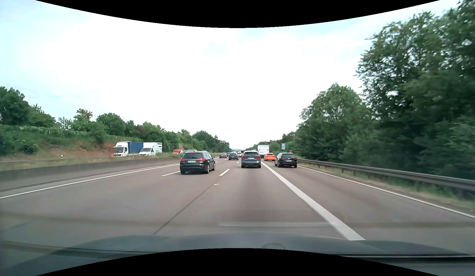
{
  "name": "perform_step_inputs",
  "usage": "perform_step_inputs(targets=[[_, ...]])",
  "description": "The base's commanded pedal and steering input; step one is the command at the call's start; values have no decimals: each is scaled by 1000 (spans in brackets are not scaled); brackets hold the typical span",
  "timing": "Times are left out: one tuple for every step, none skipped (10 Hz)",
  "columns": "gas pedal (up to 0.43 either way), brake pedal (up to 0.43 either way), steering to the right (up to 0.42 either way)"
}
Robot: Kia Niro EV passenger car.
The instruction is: Follow the waypoints while adhering to traffic rules and regulations
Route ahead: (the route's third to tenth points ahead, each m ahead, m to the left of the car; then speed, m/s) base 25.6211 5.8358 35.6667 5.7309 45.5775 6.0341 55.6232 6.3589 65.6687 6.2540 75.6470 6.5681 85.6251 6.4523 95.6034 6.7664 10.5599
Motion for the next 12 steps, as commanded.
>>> perform_step_inputs(targets=[[0,0,-3],[0,0,-2],[0,0,-2],[0,0,-3],[0,0,-3],[0,0,-3],[0,0,-2],[0,0,-3],[0,0,-2],[0,0,-3],[0,0,-2],[8,0,-3]])
